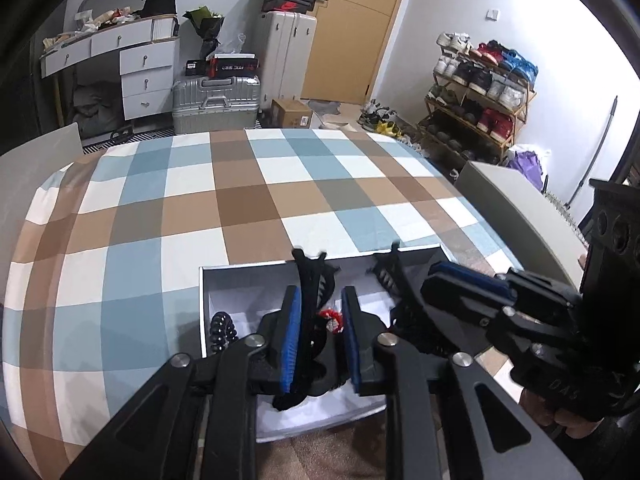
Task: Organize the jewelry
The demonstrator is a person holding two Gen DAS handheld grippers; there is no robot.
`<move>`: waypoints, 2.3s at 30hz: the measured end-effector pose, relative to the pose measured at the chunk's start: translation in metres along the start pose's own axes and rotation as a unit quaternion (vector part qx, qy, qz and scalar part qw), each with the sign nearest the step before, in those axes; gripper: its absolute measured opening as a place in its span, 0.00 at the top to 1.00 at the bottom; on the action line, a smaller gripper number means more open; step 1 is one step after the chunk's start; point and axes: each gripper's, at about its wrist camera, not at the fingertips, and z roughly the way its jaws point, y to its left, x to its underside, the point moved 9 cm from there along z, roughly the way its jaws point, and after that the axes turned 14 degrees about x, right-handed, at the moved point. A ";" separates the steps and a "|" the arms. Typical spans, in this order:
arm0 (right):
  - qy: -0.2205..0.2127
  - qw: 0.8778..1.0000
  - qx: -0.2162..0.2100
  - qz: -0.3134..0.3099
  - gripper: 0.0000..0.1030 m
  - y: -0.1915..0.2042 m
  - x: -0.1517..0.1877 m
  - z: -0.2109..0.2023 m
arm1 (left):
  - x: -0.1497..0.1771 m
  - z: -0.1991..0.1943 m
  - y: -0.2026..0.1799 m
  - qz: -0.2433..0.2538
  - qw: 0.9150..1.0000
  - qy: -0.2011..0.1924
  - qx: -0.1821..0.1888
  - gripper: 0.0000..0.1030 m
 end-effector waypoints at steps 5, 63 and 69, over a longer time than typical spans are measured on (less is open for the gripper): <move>-0.007 1.000 0.005 0.014 0.77 -0.003 -0.001 -0.010 | 0.001 -0.010 -0.005 0.012 1.000 -0.011 -0.008 0.63; -0.225 0.963 0.148 -0.030 0.00 0.006 0.017 -0.123 | 0.040 -0.101 0.022 0.053 0.927 -0.276 -0.249 0.01; -0.150 0.975 0.161 -0.038 0.00 0.003 0.026 -0.091 | 0.042 -0.100 0.021 0.043 0.935 -0.263 -0.235 0.01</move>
